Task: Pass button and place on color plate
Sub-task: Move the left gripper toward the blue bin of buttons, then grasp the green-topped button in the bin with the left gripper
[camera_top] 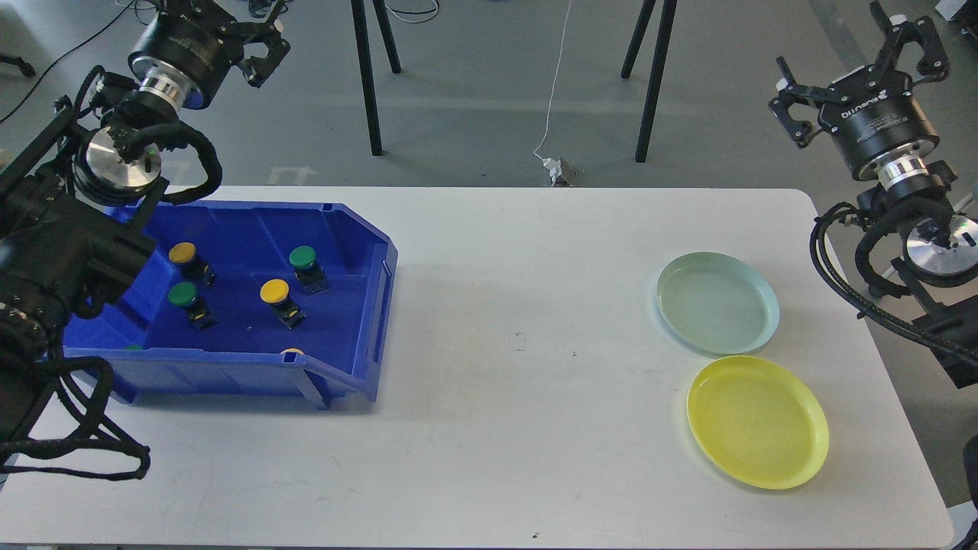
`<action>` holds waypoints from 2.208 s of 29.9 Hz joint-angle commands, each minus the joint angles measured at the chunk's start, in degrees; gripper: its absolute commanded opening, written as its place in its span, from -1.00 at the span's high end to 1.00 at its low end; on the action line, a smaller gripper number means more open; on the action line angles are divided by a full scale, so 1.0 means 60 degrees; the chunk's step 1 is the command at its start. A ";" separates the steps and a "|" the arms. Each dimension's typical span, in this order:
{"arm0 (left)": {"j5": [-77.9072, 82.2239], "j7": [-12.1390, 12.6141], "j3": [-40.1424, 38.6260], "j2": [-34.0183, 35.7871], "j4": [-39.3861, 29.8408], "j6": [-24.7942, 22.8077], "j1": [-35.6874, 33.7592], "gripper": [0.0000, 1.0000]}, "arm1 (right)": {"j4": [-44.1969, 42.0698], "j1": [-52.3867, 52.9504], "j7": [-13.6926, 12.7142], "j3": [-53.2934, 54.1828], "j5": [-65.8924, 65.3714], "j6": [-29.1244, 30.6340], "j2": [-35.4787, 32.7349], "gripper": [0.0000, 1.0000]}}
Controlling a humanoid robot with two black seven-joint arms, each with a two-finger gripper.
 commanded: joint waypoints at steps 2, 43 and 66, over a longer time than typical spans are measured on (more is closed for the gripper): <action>0.0018 -0.0227 0.0051 -0.0015 -0.0072 0.0044 -0.0012 -1.00 | 0.0006 -0.0003 0.0044 0.0012 -0.0015 -0.0052 0.0004 -1.00; 1.5382 -0.0228 0.6127 0.6900 -0.5463 0.2297 0.1438 -0.71 | 0.1632 -0.0150 0.0074 0.0437 -0.0030 -0.0550 -0.0670 -1.00; 1.5999 -0.0374 0.7756 0.4145 -0.2269 0.2461 0.1761 -0.71 | 0.1617 -0.0165 0.0074 0.0407 -0.0059 -0.0579 -0.0670 -1.00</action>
